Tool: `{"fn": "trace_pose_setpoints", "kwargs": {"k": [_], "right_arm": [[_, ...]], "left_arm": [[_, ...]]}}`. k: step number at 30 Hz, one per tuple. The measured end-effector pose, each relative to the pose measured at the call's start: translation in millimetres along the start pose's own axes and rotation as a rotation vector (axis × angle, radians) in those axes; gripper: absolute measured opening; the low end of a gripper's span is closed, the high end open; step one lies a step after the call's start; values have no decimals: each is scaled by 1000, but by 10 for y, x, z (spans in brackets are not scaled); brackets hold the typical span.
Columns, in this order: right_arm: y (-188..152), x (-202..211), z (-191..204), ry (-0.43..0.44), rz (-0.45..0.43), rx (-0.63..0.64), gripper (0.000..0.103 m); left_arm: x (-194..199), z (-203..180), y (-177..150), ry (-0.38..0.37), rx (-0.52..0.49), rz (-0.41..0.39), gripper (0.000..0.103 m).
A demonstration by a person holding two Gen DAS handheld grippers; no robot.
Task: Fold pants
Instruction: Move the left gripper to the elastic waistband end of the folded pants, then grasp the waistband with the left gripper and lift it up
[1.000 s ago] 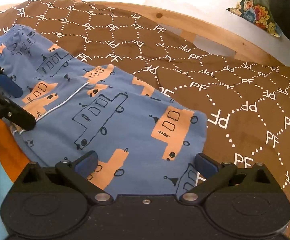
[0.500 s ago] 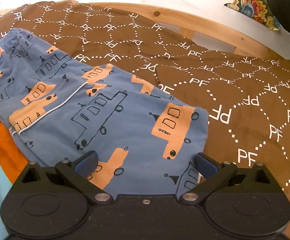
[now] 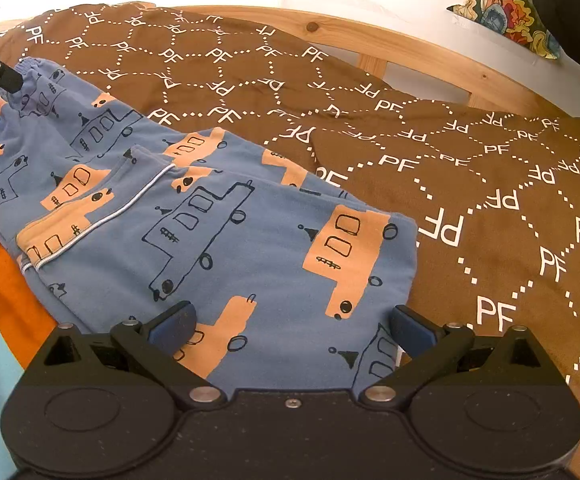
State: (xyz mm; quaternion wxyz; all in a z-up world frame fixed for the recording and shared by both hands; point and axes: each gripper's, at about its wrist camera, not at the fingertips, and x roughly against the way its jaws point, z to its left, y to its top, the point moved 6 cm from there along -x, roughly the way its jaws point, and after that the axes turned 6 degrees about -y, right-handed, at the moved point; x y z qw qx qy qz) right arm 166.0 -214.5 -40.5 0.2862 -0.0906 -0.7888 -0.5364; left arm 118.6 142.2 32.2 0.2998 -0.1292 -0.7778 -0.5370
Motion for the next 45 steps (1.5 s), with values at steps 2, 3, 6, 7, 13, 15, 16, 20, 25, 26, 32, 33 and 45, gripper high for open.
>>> {"fn": "trace_pose_setpoints", "kwargs": {"k": [2,3,6,7,13,15,16,20,25,26,32,33,45], "right_arm": [[111,195,60,-29,-113,6,102],[185,307,119,6,-172,1,102],[296,435,379,102,-212,45,102],[272,419,493,109,-203,93,102],[185,220,589,122,-127,112,102],[174,148,537,151,-91,70,102],[176,111,524,164,-78,55,102],[156,110,554,163,-77,54,102],[142,125,551,163,-77,56,102],[141,118,544,166,-73,52,102],[132,102,526,181,-60,36,102],[131,99,526,182,-59,34,102],[202,335,524,131,-172,50,102]], "left_arm": [[-3,-9,-9,-1,-11,-1,102],[5,2,-7,-4,-11,-2,102],[14,7,-11,-9,-6,-12,101],[23,4,-11,-10,-6,-16,100],[45,19,-32,-7,-23,-62,85],[47,27,-46,-2,-33,-70,76],[45,29,-52,4,-38,-69,67],[42,83,-52,32,7,-65,41],[45,76,-48,43,33,-69,41],[40,74,-53,47,37,-71,42],[20,67,-67,49,50,-75,44],[24,69,-66,56,49,-73,38],[213,-310,50,11,-17,-88,18]]}}
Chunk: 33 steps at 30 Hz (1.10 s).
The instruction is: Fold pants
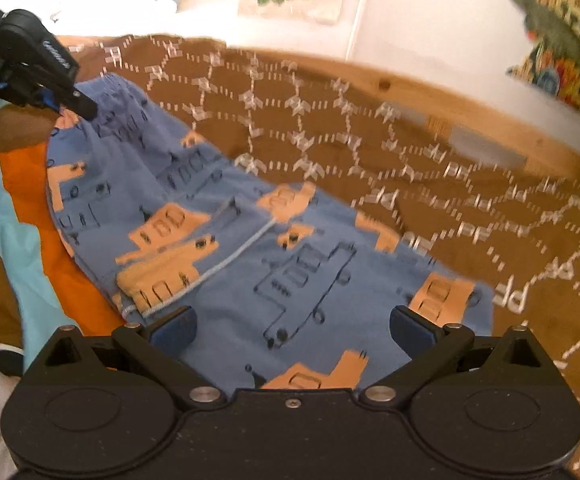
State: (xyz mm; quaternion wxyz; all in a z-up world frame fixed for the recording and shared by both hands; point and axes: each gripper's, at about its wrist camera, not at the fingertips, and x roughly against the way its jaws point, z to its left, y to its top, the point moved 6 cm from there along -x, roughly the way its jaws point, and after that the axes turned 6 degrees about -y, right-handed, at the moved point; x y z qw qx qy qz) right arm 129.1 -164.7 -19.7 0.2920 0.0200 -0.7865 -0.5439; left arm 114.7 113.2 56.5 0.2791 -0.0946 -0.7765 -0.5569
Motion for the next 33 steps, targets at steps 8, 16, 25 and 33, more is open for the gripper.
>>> {"fn": "trace_pose_setpoints", "kwargs": {"k": [8,16,25,33], "right_arm": [[123,81,-363,-54,22,-81,102],[217,290,-1075,-157,73,-158,102],[184,575,-1630,-246,90,-221,102],[-27,536,-1956,-290,105,-340,102]], "left_arm": [[170,-518,196,-146,-94,-31,18],[237,-1315,233,-338,-280,16,18],[259,-2279,-284,-534,-530,133,18],[-50,-2786,-930,-572,-634,226,24]]}}
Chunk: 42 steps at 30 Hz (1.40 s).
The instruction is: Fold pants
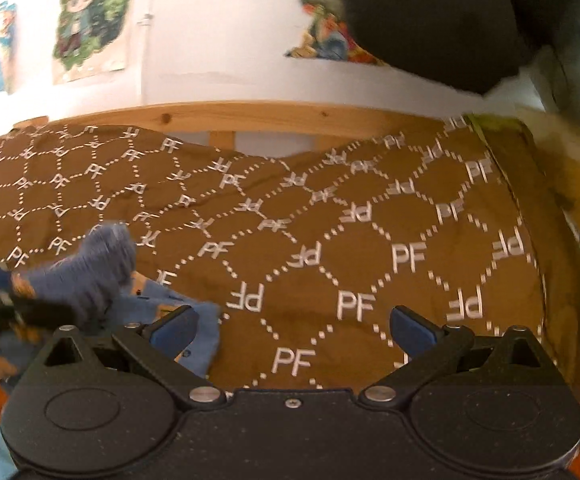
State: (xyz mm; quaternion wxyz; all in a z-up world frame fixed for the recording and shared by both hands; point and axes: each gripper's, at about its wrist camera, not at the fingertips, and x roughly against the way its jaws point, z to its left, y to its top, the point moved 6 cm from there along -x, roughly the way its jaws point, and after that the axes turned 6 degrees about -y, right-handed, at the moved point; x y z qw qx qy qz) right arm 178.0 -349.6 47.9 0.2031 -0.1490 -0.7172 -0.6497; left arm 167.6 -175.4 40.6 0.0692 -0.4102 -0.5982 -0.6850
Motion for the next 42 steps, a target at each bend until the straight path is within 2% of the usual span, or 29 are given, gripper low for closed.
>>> {"fn": "trace_pose_setpoints", "kwargs": {"k": [1,3,6,12,16,20,24,26,28,30,31,32,38,42], "right_arm": [[-30,-31,-6,0,8,-5,102],[-97,-89,-5,7,30,-16,102],[-153,-118,60,47,37,-27,102],[-178,-107,369,198,11,-12,100],[-187,-232,611,300,23,-4,86],[-213,-381,681,369,59,-71,67],[-305,-452,704,388,95,-92,53],[-338,-477,700,408,112,-128,42],[-357,-487,695,425,123,-159,34],[-363,-475,705,418,118,-158,27],[-358,-470,705,417,113,-157,17],[-342,-456,697,413,106,-159,12],[-123,-231,622,378,75,-180,10],[-196,-204,626,322,117,-117,10]], "left_arm": [[-94,-12,-32,-16,5,28,34],[-180,-15,-103,-38,30,66,46],[-188,-5,-178,-41,61,74,55],[-170,107,-358,-13,63,108,57],[-203,82,-528,-15,10,160,57],[-171,4,-616,18,-89,145,57],[-180,-7,-631,17,-80,147,49],[-190,-10,-634,15,-83,150,39],[-197,-32,-637,12,-95,151,24],[-191,-52,-641,8,-107,148,14],[-181,-56,-635,11,-109,141,9],[-166,-60,-627,11,-107,133,7],[1,-102,-519,-26,-84,75,5],[-84,-140,-585,-64,-79,123,6]]}}
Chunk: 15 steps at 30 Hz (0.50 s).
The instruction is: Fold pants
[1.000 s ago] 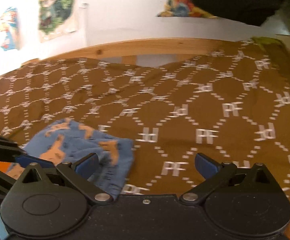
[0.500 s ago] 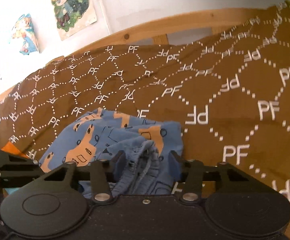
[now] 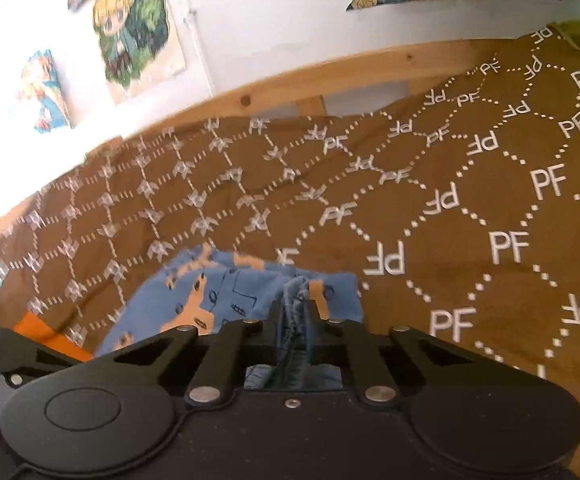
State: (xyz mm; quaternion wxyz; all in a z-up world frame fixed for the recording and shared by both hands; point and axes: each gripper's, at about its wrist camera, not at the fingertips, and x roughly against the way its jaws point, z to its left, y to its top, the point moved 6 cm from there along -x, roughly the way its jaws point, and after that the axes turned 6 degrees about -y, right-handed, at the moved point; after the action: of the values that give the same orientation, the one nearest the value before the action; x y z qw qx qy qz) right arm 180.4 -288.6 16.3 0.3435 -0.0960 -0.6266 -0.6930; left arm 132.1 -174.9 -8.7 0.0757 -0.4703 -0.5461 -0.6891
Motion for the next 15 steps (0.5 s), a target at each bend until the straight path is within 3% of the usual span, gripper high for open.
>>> {"fn": "trace_pose_setpoints", "kwargs": {"k": [6,8,9,10,11,12,14,15], "right_arm": [[-185,-168,-45,-52,56,22,11],[-194,-162,-43,-61,54,27,18],[-209,-155,-49,-78,54,27,21],[-217,-145,-57,-87,53,25,27],[-218,-121,-60,-94,50,19,34],[-208,-98,-64,-106,42,13,39],[-186,-30,-62,-140,7,9,69],[-177,1,-55,-160,-17,9,75]], "left_arm": [[-47,50,-76,-44,36,0,9],[32,73,-60,-60,51,-17,16],[93,107,-49,-69,72,-33,27],[164,146,-31,-72,96,-49,45],[270,205,-37,-60,132,-80,53],[366,279,-31,-33,168,-118,60],[503,429,-31,49,217,-165,62],[541,509,-36,104,238,-171,68]]}}
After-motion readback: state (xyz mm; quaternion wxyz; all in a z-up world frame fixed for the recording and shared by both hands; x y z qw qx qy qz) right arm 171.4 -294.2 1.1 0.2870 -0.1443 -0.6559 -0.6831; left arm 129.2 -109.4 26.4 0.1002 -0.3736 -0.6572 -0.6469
